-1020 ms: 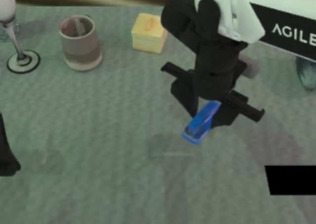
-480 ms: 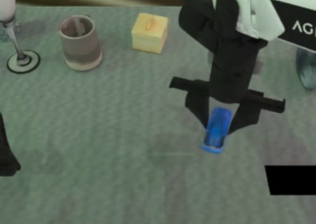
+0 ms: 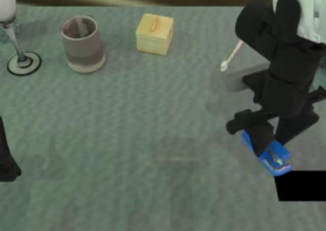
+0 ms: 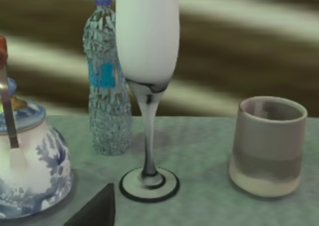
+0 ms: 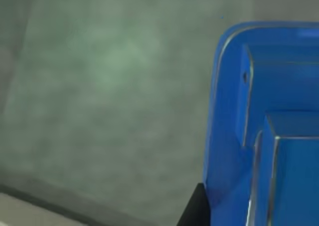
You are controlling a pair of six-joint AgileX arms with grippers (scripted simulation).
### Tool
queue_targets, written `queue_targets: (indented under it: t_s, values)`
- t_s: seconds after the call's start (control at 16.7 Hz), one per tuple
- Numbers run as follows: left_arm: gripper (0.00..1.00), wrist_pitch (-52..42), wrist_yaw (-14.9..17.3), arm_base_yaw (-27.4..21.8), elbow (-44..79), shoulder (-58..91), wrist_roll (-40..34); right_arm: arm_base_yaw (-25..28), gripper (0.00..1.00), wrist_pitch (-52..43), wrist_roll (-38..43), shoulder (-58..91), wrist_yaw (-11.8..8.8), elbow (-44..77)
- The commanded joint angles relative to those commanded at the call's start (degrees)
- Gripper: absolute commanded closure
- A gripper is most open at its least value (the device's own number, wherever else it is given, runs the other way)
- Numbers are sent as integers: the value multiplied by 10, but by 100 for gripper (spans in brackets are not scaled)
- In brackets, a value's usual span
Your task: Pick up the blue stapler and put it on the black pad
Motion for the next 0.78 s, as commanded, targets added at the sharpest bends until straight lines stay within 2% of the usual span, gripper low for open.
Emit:
queue_targets:
  t_s: [0.24,0.48,0.66,0.78]
  values:
    - [0,0,0,0,0,0,0,-40,100,9,-270,-46,6,-68]
    - [0,0,0,0,0,0,0,-79,100,40,-512,-96,24,-130]
    - [0,0,0,0,0,0,0,-105,100,73,-656,-133,40,-168]
    - [0,0,0,0,0,0,0,-118,100,93,-723,-154,50,-186]
